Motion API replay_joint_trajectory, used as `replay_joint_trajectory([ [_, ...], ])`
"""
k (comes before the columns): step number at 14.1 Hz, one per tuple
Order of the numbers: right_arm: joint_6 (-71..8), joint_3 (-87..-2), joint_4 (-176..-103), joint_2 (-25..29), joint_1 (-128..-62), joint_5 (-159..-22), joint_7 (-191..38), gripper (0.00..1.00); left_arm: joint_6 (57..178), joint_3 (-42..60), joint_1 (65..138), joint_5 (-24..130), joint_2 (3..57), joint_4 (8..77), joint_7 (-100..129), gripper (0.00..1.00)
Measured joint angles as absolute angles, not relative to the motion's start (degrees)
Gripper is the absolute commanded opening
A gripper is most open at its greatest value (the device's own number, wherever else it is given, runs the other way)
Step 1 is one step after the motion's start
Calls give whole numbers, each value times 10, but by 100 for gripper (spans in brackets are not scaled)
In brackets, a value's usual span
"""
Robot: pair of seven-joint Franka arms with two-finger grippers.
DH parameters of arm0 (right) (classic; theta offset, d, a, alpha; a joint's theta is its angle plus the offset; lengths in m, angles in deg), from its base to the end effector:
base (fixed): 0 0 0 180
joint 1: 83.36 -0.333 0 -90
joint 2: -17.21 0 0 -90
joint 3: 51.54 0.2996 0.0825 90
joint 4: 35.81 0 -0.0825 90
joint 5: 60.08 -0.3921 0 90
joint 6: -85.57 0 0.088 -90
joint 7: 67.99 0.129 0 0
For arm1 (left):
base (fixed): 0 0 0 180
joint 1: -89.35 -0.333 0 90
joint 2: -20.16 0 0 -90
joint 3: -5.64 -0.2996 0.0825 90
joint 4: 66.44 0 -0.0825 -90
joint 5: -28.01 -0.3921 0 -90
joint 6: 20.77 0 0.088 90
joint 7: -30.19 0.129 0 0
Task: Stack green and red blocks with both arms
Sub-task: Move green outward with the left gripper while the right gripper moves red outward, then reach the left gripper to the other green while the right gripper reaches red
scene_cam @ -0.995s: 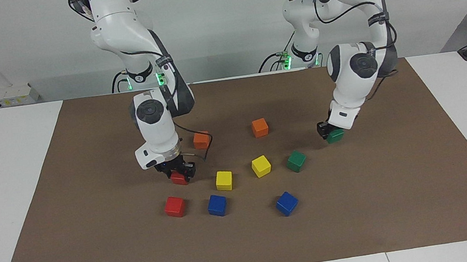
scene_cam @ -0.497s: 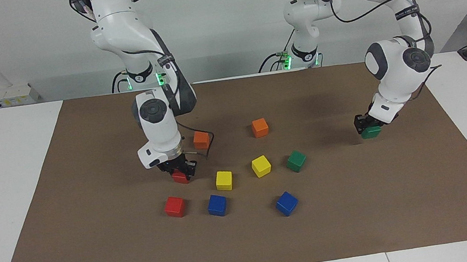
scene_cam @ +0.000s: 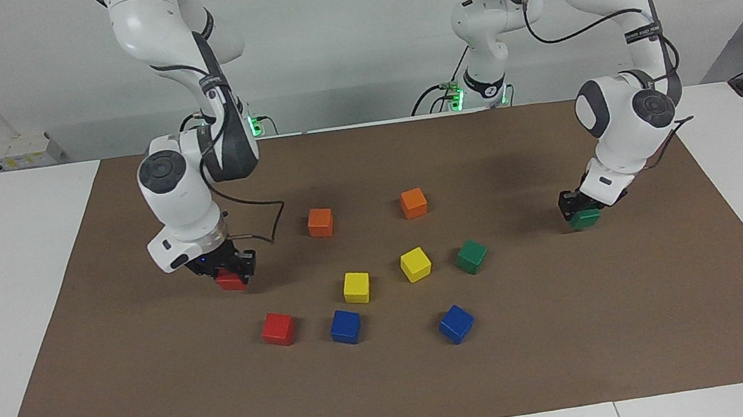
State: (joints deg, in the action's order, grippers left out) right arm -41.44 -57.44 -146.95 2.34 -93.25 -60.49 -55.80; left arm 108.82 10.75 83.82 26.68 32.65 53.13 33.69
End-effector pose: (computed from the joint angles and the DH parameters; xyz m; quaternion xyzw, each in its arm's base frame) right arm 0.6110 0.0445 0.3110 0.9973 -0.0718 0.0108 0.0089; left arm 0.5741 0.0053 0.2741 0.9992 -0.0336 -0.0210 0.0016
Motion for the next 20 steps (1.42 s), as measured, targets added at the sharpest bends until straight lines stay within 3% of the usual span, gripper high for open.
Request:
replay_joint_trajectory([
  [2,-424,-575,-1484,24,-898,-605,-610,0,1094,107,838,267,338,531,338,0],
  [3,-445,-575,-1498,24,-880,-605,-637,0,1096,107,838,267,342,531,339,24],
  [4,-470,-575,-1516,23,-865,-605,-660,0,1098,107,838,267,344,531,339,83],
  [5,-486,-575,-1531,23,-855,-605,-675,0,1098,107,838,267,344,531,339,100],
  [9,-507,-575,-1549,19,-845,-605,-700,0,1099,107,838,267,344,529,339,100],
  [10,-508,-574,-1549,19,-845,-605,-700,37,1098,107,838,267,343,526,339,100],
  [11,-508,-574,-1549,19,-845,-605,-700,99,1091,108,838,267,343,516,336,100],
  [16,-503,-569,-1539,19,-848,-605,-699,100,965,119,907,269,353,370,99,100],
  [20,-371,-567,-1434,26,-867,-593,-695,100,912,119,1011,266,422,251,-183,100],
])
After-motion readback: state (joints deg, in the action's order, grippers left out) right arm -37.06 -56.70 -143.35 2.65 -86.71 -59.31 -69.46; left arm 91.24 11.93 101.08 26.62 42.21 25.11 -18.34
